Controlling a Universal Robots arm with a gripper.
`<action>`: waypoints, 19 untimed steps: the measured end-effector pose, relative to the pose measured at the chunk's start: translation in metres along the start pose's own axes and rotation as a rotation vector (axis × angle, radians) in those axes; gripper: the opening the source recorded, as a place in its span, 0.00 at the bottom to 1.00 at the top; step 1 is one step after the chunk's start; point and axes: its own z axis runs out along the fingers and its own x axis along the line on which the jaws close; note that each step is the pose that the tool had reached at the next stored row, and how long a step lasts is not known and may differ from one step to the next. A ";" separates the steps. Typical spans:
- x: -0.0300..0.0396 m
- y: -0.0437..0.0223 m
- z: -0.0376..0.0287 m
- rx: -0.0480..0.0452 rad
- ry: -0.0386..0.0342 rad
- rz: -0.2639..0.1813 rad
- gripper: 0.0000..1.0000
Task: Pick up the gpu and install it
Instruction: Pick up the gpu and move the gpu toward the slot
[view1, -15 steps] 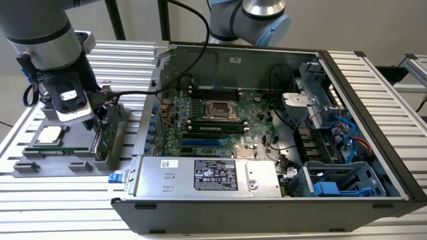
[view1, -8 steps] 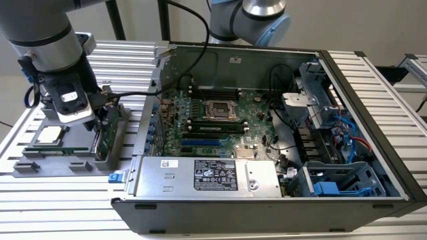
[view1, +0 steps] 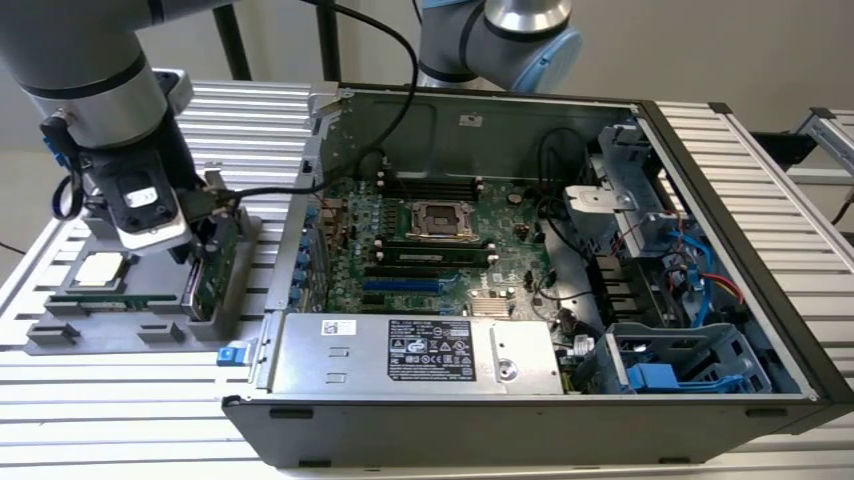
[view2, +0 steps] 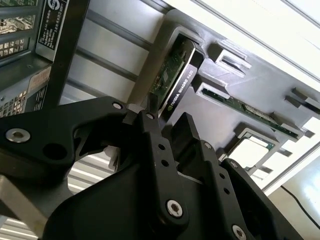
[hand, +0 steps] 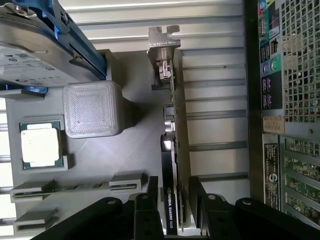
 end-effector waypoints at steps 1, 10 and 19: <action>0.0000 0.0000 0.0006 0.0000 0.0000 0.000 1.00; 0.0001 0.0001 0.0032 0.0001 0.0000 0.000 1.00; 0.0001 0.0000 0.0056 -0.0001 -0.0001 0.000 1.00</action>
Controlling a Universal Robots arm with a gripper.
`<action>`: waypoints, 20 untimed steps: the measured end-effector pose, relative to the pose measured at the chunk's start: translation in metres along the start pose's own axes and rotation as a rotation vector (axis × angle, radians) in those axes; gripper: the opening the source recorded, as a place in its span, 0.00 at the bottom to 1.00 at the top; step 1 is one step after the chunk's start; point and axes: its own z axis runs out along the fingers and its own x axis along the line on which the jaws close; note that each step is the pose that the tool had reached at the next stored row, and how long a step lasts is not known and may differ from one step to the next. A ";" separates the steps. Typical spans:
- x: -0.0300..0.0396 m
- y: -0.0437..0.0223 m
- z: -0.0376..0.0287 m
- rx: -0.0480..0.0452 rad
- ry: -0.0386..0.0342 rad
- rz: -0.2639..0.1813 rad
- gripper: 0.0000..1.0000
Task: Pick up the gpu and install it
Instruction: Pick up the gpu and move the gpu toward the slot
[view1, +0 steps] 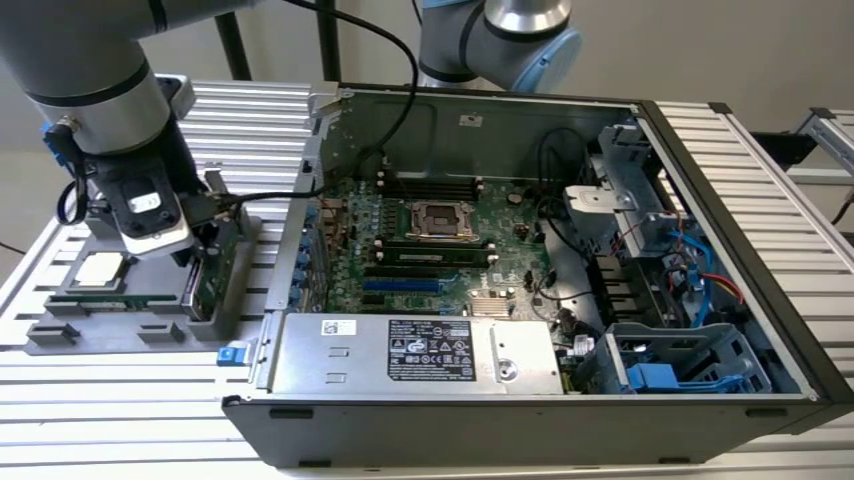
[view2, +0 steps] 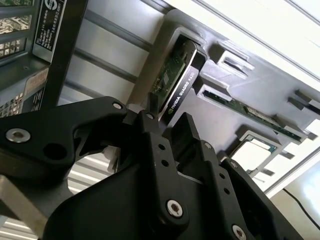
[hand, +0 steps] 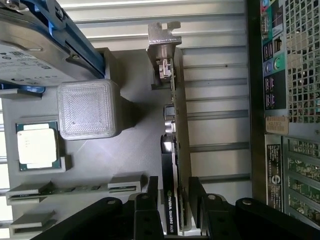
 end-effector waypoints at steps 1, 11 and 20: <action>0.0000 0.0000 0.0004 0.0001 0.0001 0.000 1.00; 0.0001 0.0000 0.0054 0.0001 0.0001 0.000 1.00; 0.0004 0.0004 0.0101 0.0001 0.0003 -0.003 1.00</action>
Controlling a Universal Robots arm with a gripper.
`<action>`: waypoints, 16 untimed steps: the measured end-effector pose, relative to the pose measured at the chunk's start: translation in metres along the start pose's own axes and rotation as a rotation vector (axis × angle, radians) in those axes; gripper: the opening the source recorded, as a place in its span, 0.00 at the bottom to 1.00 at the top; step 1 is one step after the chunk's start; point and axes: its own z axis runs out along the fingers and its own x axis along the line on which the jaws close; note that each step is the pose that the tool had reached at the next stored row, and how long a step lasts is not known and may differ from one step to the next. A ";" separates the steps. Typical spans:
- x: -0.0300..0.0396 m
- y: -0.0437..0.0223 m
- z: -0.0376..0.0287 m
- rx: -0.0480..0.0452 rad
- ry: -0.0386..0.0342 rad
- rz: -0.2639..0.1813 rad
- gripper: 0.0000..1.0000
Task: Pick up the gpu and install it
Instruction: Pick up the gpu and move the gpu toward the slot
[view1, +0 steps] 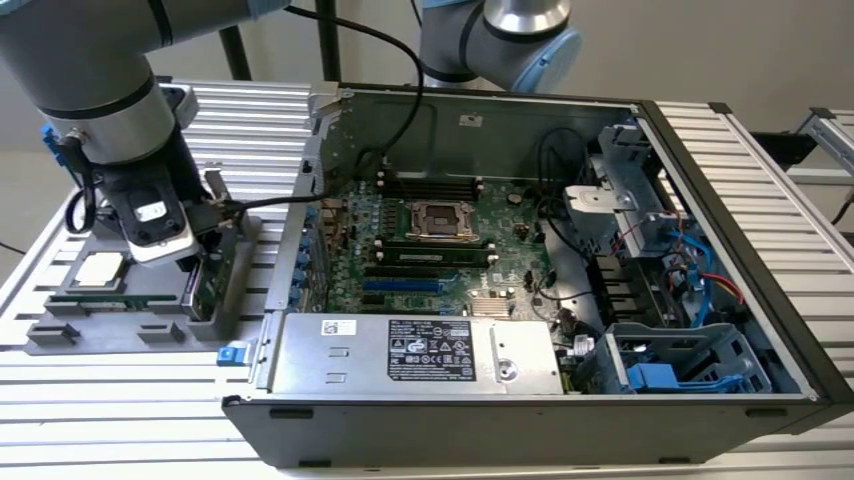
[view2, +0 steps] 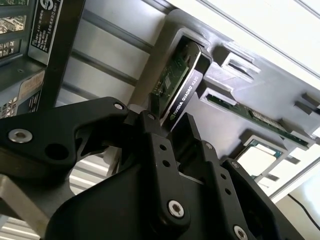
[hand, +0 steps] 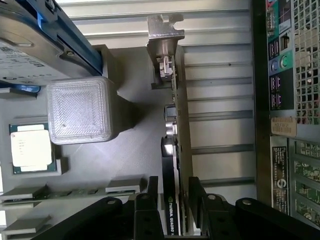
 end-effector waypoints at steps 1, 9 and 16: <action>0.0000 0.0001 0.0004 0.0000 0.0000 -0.001 1.00; 0.0002 0.0007 0.0031 -0.0001 0.0003 -0.006 1.00; 0.0003 0.0008 0.0045 0.0000 0.0003 -0.006 1.00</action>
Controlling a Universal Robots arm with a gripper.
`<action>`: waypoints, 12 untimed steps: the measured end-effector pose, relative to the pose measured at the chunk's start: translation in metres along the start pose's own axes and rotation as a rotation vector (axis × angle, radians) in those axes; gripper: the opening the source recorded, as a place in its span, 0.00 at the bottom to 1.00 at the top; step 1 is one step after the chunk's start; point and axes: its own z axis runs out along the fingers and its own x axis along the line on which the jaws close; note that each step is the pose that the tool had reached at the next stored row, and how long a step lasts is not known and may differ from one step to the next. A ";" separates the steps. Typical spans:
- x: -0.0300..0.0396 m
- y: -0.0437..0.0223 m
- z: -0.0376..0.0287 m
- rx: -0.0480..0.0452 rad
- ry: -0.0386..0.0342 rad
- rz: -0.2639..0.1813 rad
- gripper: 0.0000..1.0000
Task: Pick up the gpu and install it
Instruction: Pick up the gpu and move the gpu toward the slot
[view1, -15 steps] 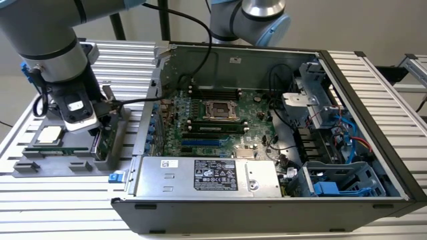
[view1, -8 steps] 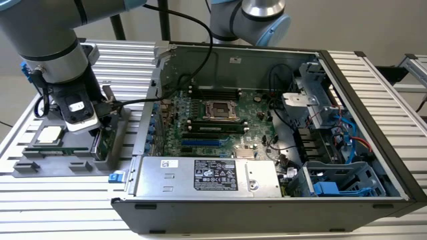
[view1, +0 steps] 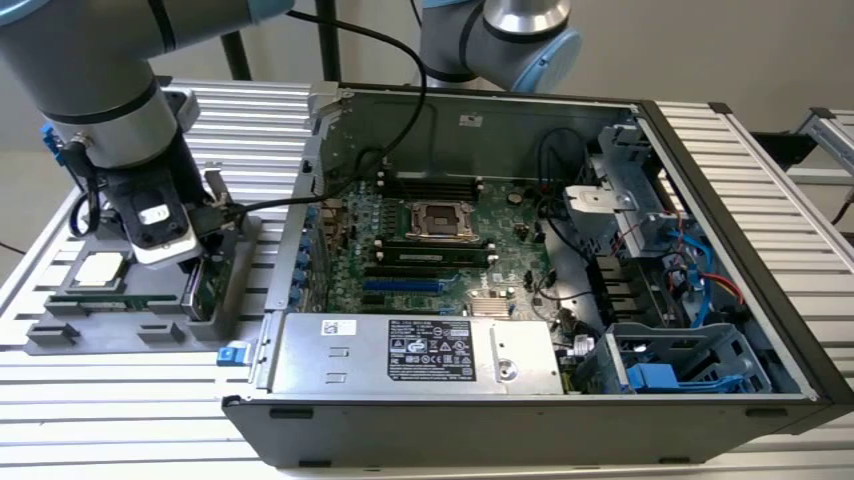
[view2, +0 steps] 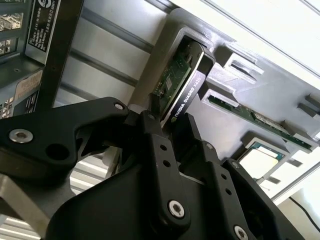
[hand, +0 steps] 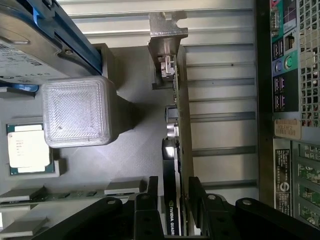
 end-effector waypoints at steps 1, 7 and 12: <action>0.0000 0.0000 0.0002 0.0000 0.0000 0.000 1.00; 0.0000 0.0000 0.0014 0.0000 0.0000 0.000 1.00; 0.0001 0.0000 0.0028 -0.0001 0.0000 0.000 1.00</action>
